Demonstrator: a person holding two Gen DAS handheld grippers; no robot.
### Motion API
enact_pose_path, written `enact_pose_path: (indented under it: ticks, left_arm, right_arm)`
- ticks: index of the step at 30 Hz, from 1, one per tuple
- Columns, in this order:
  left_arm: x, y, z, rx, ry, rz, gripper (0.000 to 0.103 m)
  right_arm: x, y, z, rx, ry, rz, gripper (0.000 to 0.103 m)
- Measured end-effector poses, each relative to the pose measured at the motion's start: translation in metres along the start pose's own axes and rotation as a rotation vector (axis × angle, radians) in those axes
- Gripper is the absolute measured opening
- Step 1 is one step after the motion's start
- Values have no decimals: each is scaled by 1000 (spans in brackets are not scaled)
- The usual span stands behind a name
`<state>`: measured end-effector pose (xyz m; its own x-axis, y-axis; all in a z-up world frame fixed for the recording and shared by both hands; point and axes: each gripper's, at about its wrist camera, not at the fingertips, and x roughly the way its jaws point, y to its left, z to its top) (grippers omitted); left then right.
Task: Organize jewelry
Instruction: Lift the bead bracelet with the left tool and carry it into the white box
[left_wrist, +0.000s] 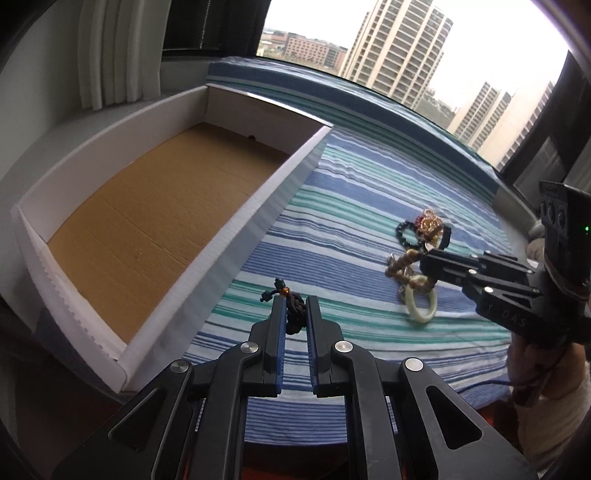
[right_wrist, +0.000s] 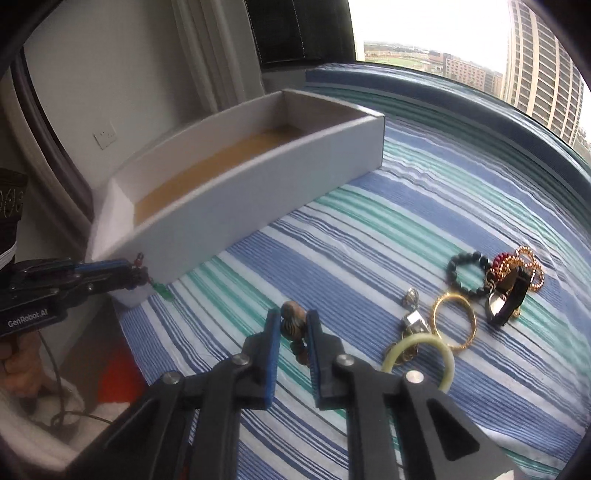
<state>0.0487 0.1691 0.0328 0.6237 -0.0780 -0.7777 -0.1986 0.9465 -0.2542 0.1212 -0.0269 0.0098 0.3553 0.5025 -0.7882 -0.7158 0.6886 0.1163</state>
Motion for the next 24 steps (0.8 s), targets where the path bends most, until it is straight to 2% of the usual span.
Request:
enact_pose_path:
  ticks: [5, 9, 14, 21, 22, 23, 24]
  left_arm:
    - [-28, 34, 30, -30, -77, 112, 9]
    - [-17, 67, 42, -86, -70, 183, 9]
    - [19, 96, 42, -130, -13, 258, 9]
    - [61, 113, 36, -132, 65, 339, 10]
    - [63, 113, 36, -132, 67, 349, 18]
    - [63, 114, 36, -134, 68, 352, 44]
    - [62, 115, 36, -141, 62, 355, 59]
  right_arm:
    - [-23, 39, 69, -60, -112, 89, 14]
    - [-5, 75, 118, -117, -163, 143, 14]
    - [62, 103, 154, -133, -104, 191, 14]
    - [156, 104, 164, -120, 13, 178, 15]
    - [164, 101, 164, -114, 30, 172, 16]
    - [169, 99, 164, -108, 38, 156, 17]
    - [173, 97, 163, -107, 42, 136, 17]
